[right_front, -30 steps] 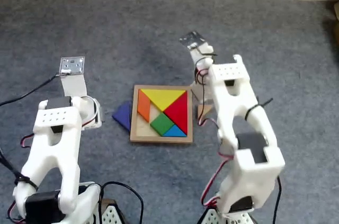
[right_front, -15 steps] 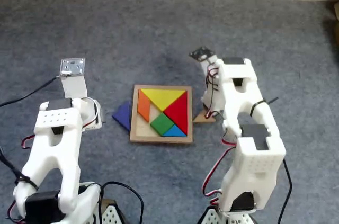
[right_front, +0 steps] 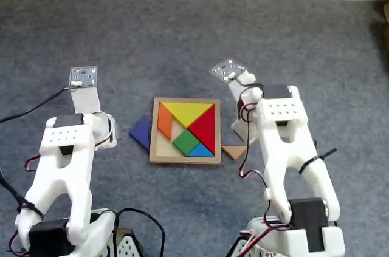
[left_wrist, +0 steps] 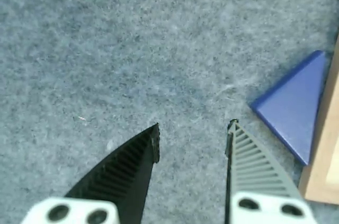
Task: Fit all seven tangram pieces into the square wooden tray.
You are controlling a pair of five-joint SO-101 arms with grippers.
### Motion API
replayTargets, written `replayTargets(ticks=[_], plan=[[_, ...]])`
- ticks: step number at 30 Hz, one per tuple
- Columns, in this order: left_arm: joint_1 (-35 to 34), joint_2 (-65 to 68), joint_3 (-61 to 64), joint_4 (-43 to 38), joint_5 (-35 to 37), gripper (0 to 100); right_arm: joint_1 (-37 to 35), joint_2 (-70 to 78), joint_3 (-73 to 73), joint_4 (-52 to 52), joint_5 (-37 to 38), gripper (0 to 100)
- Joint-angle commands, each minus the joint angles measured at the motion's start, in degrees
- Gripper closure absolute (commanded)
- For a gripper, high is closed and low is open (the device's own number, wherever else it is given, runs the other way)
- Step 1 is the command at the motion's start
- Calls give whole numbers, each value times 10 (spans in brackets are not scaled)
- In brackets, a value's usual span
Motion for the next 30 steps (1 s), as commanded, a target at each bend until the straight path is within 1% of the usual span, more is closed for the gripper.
replayTargets(ticks=[1, 5, 9, 13, 17, 20, 25, 30], plan=[[-10, -15, -3, -6, -4, 790, -10, -33, -1, 5, 3, 820], [-10, -15, -3, -7, -4, 790, -49, -19, 1, 36, 3, 810], [-10, -15, -3, -7, -4, 790, -80, 15, 1, 36, 4, 807], [-11, -15, -2, -7, -4, 790, -85, 60, 0, 35, 2, 807], [-11, -15, -2, -7, -4, 790, -72, 81, 0, 36, -1, 807], [-11, -15, -2, -7, -4, 790, -60, 85, 1, 32, -41, 807], [-11, -15, -2, -7, -4, 790, -56, 81, 31, 7, -83, 807], [-11, -15, -2, -6, -4, 790, -80, 81, 51, 2, -203, 807]])
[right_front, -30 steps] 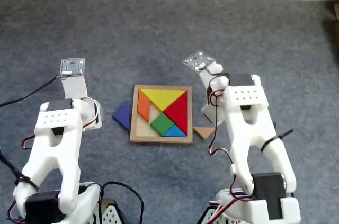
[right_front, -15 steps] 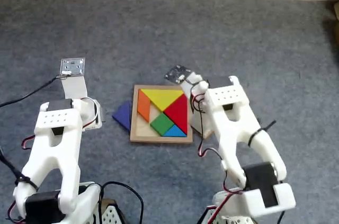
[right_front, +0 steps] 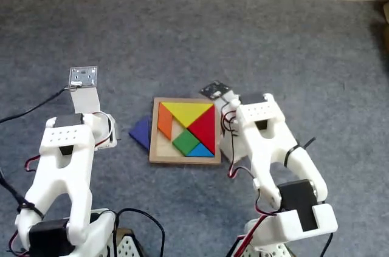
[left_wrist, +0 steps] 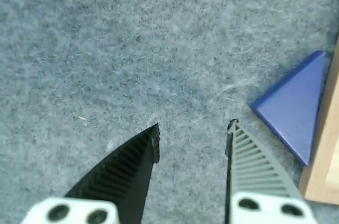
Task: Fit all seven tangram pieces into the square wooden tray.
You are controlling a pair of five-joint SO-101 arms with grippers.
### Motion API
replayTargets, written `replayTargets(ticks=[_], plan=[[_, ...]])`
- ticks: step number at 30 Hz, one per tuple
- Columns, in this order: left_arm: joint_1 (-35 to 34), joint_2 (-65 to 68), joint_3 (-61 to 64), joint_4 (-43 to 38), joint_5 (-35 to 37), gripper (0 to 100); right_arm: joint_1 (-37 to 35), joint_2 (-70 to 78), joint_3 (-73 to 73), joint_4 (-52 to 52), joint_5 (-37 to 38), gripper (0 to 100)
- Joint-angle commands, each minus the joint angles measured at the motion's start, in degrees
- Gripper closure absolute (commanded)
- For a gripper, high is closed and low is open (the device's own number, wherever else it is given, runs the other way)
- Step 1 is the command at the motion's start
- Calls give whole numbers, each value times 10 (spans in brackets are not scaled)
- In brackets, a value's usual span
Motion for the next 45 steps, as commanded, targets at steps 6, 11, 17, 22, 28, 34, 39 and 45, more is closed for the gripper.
replayTargets(ticks=[6, 11, 17, 22, 28, 34, 39, 45], plan=[[-11, -15, -2, -6, -4, 790, -21, -4, 4, -65, -142, 807], [-11, -15, -2, -5, -4, 790, -17, -6, 43, -116, -118, 810], [-11, -15, -2, -4, -4, 790, -20, -5, 54, -125, -97, 810], [-11, -15, -2, -4, -4, 790, -20, -4, 66, -131, -93, 810], [-11, -15, -2, -4, -4, 790, -18, -4, 99, -168, -14, 810], [-11, -15, -2, -4, -4, 790, 41, -7, 99, -169, 111, 811], [-11, -15, -2, -4, -4, 790, 87, -22, 50, -167, 251, 811], [-11, -15, -2, -5, -4, 790, 98, -85, -22, -108, 255, 811]])
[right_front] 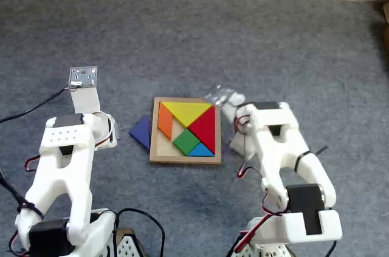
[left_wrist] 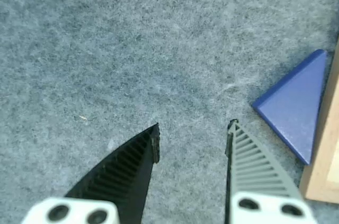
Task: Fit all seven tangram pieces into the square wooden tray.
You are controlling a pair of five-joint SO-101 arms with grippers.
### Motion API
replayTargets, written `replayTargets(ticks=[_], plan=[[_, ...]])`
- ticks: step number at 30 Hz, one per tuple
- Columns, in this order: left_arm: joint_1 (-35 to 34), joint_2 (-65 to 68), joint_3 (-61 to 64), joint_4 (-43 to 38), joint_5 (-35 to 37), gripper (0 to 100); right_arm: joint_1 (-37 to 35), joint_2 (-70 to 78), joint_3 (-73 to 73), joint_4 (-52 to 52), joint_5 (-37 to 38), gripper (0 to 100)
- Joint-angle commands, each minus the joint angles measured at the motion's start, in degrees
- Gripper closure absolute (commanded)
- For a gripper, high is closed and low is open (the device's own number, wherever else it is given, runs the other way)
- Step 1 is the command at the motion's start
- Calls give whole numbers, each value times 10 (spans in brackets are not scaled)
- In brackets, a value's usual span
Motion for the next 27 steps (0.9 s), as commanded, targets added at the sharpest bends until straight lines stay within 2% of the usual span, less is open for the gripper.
replayTargets(ticks=[1, 6, 13, 20, 27], plan=[[-11, -15, -2, -5, -4, 790, 3, -58, -66, 31, 10, 811], [-11, -15, -2, -7, -4, 790, -35, -83, -79, 36, 10, 811], [-11, -15, -2, -7, -4, 790, -144, -84, -84, 30, 11, 811], [-25, -15, -3, -7, -4, 790, -241, -83, -80, -38, 89, 811], [-31, -15, -4, -7, -4, 790, -294, -67, -84, -77, 99, 807]])
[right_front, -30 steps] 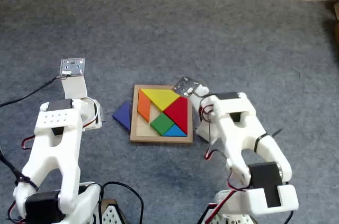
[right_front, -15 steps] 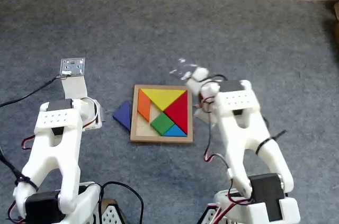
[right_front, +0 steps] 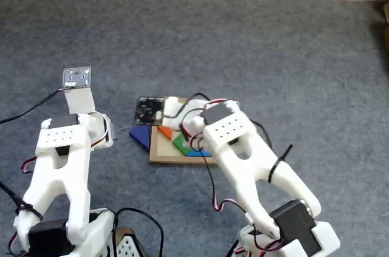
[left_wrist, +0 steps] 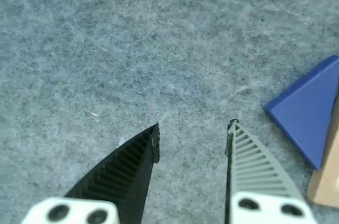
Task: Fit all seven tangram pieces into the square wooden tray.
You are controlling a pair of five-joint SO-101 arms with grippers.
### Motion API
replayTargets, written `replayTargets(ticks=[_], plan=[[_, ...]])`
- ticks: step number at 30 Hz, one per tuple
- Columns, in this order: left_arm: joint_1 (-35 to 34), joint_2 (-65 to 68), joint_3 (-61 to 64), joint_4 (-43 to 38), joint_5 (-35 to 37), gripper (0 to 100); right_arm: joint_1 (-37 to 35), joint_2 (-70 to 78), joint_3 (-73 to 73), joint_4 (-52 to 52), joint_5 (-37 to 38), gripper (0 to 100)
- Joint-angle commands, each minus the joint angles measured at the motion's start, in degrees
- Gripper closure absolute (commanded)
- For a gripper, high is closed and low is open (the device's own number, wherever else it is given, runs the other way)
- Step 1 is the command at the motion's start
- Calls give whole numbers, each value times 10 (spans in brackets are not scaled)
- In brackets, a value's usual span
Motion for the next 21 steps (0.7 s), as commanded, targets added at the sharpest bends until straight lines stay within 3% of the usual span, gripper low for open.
replayTargets(ticks=[1, 13, 18, 21], plan=[[-10, -15, -4, -7, -4, 790, -24, -2, -39, -19, 9, 807], [-11, -15, -5, -7, -4, 790, -29, 136, -138, -15, 7, 802], [-11, -15, -5, -7, -4, 790, -28, 138, -136, -14, 7, 663], [-11, -15, -5, -7, -4, 790, -21, 138, -139, 12, 7, 653]])
